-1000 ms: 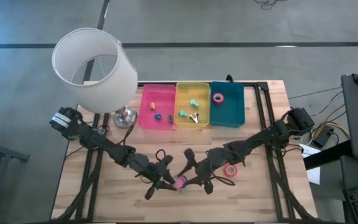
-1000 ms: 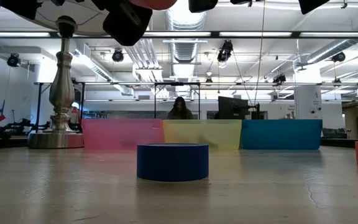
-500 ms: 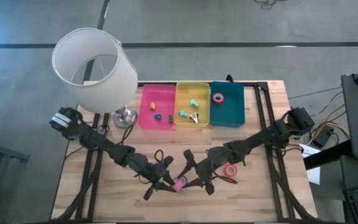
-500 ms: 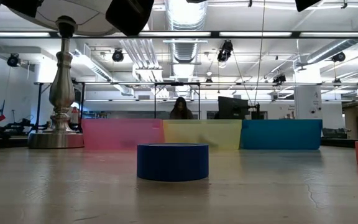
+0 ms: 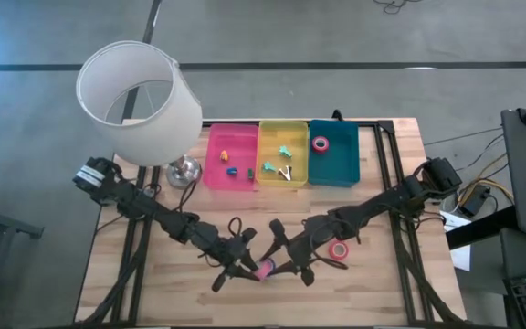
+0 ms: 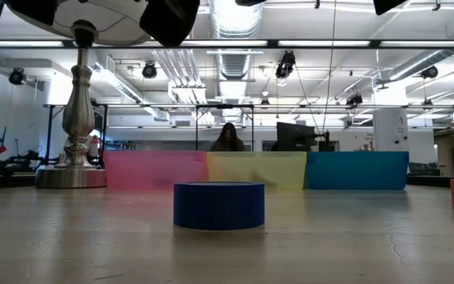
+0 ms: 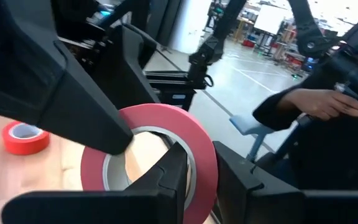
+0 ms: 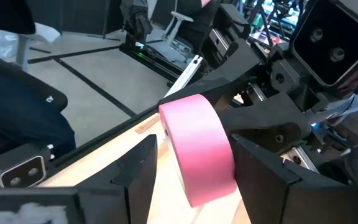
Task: Pick and place Stapler, Stapler remover, tape
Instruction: Put the pink tape into the blue bin
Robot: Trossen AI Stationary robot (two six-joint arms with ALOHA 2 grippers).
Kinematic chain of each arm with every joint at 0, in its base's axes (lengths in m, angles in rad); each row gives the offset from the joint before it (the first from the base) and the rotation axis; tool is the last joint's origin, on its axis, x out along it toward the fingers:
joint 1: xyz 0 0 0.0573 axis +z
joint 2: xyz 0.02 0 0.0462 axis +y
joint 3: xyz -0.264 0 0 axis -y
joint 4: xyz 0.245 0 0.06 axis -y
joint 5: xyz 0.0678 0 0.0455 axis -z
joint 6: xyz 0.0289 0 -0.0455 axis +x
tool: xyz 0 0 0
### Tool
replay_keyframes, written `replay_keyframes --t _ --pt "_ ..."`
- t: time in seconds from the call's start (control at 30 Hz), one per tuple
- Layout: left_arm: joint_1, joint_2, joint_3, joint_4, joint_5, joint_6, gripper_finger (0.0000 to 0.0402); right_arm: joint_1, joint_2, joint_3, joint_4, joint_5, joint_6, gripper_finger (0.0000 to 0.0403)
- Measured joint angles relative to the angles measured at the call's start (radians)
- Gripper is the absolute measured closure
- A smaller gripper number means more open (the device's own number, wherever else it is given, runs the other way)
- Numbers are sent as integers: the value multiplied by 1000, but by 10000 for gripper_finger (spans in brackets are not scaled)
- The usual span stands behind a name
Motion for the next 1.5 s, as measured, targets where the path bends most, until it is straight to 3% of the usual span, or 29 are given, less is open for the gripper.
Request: replay_keyframes --t 0.27,0.6,0.73,1.03,1.33,1.5 --pt "20 0 0 4 -12 12 337 -2 0 0 0 7 -4 221" --pt "20 0 0 3 -10 46 337 -2 0 0 -8 2 -29 286" --pt "20 0 0 0 -10 37 334 -2 0 0 -21 2 -37 292" --pt "21 0 0 -13 -59 25 261 -1 0 -2 -80 2 -27 291" --pt "28 -3 -5 -43 -131 19 223 5 -68 -3 -272 -3 29 291" --pt "24 -2 -9 -72 -191 10 225 2 -160 -2 -482 114 114 294"
